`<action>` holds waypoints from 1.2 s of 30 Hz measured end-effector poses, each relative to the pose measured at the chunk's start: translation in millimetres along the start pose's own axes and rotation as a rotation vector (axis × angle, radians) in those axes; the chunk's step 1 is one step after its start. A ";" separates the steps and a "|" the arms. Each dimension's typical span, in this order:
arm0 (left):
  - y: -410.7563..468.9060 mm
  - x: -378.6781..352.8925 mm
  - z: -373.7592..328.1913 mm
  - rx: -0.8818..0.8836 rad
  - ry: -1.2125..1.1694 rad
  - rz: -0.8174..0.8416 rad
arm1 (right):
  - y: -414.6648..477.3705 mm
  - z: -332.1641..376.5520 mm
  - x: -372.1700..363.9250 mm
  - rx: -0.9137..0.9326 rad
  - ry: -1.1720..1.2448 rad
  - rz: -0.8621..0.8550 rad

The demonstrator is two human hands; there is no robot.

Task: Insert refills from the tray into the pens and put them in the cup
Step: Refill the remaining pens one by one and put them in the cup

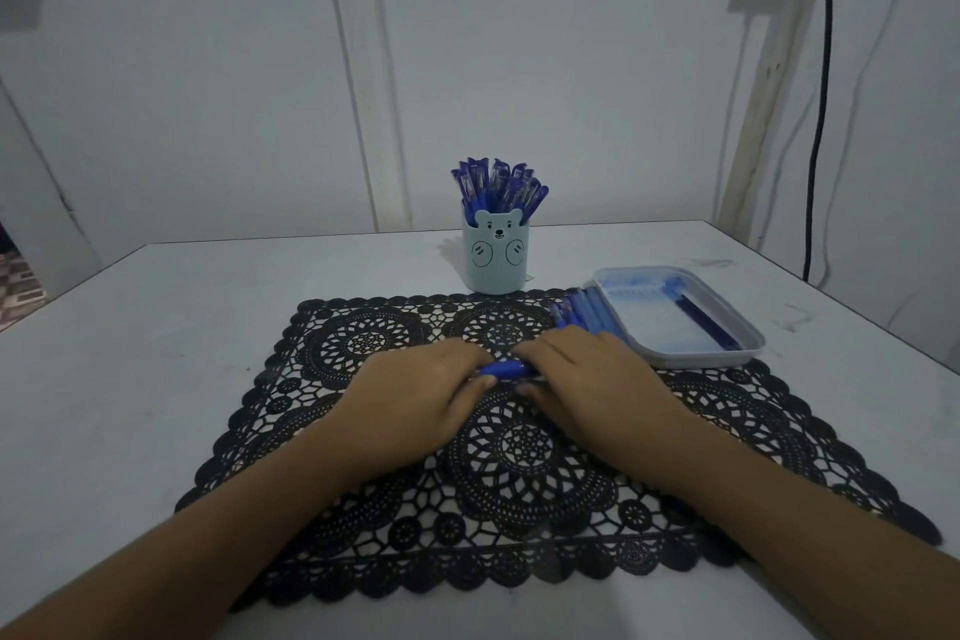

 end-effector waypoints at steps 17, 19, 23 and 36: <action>-6.0 -3.2 -4.5 -0.153 0.009 -0.058 | -3.0 -6.5 -0.4 0.045 0.101 0.161; -6.3 -3.9 0.4 -0.111 -0.009 -0.071 | -1.2 -12.1 -0.5 -0.055 0.119 0.182; -7.8 -1.6 13.2 0.022 -0.037 -0.150 | -0.8 -28.0 0.0 -0.151 0.166 0.124; -8.1 0.7 6.7 -0.013 -0.069 -0.171 | -1.8 -34.8 1.9 -0.392 0.560 0.151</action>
Point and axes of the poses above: each hand's wrist, its own y-axis towards the middle knuckle, its own x-axis out of the back of the hand, z = x × y, the point moved 7 cm from there along y, towards the middle knuckle, and after that the axes turned 8 degrees about -x, right-handed, at the moved point
